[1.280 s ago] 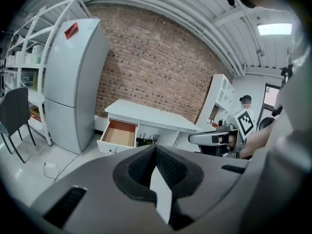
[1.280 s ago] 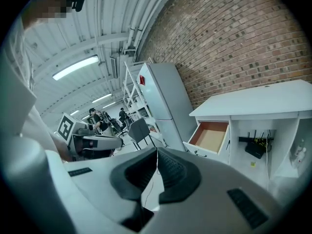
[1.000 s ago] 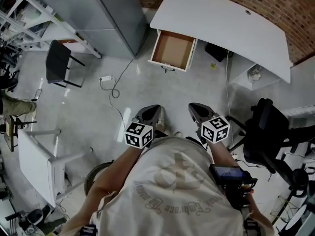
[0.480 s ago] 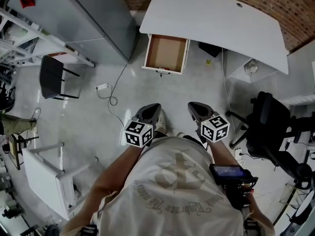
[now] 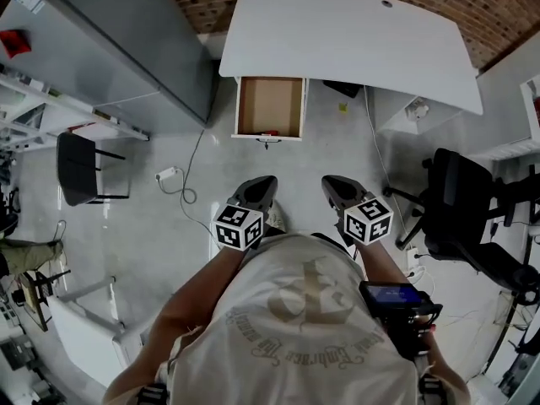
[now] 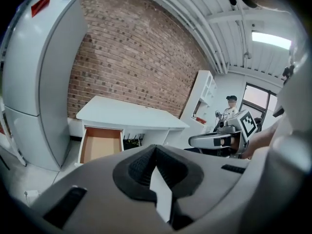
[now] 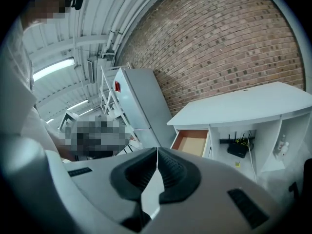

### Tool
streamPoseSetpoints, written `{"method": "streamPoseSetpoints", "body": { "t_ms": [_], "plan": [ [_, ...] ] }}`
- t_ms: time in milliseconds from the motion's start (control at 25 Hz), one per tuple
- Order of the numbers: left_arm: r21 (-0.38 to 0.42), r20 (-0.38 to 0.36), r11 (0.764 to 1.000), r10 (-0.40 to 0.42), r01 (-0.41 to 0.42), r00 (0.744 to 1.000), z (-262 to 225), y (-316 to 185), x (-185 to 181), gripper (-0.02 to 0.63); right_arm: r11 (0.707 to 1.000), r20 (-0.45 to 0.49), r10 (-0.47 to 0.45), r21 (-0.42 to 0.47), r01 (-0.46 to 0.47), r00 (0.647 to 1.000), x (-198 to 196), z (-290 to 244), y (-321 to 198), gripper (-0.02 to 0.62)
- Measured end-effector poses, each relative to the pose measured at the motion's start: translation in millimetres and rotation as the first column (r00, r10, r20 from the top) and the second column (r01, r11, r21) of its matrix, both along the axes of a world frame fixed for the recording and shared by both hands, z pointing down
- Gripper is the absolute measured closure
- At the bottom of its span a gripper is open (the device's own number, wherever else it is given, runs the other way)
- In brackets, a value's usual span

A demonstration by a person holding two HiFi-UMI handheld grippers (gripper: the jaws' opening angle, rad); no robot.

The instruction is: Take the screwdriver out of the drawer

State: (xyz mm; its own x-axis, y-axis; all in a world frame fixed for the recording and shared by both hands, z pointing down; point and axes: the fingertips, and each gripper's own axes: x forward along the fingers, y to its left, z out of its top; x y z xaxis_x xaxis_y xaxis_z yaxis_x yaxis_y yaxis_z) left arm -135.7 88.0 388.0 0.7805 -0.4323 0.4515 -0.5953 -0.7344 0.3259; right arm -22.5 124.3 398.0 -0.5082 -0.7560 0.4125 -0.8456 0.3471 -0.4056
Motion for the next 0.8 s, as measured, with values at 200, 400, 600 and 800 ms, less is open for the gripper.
{"method": "streamPoseSetpoints", "body": {
  "t_ms": [200,400,600,800],
  "plan": [
    [0.012,-0.013,0.996,0.085,-0.085,0.996,-6.5,-29.3,11.6,0.586,0.997,-0.015,0.077,0.005,-0.077,0.997,7.9,-6.0,-21.8,0.571],
    [0.009,-0.023,0.99,0.139,-0.139,0.99,-5.8,-54.0,9.8,0.586,0.99,-0.021,0.143,-0.001,-0.143,0.989,5.3,-7.7,-41.2,0.571],
    [0.006,-0.031,0.987,0.158,-0.158,0.987,-4.1,-71.0,2.9,0.586,0.987,-0.032,0.162,-0.012,-0.163,0.986,-1.1,-5.7,-58.9,0.571],
    [0.002,-0.029,0.993,0.119,-0.119,0.992,-0.4,-89.9,-19.8,0.586,0.989,-0.044,0.145,-0.008,-0.146,0.988,-16.0,-6.6,-77.7,0.571]
  ]
}}
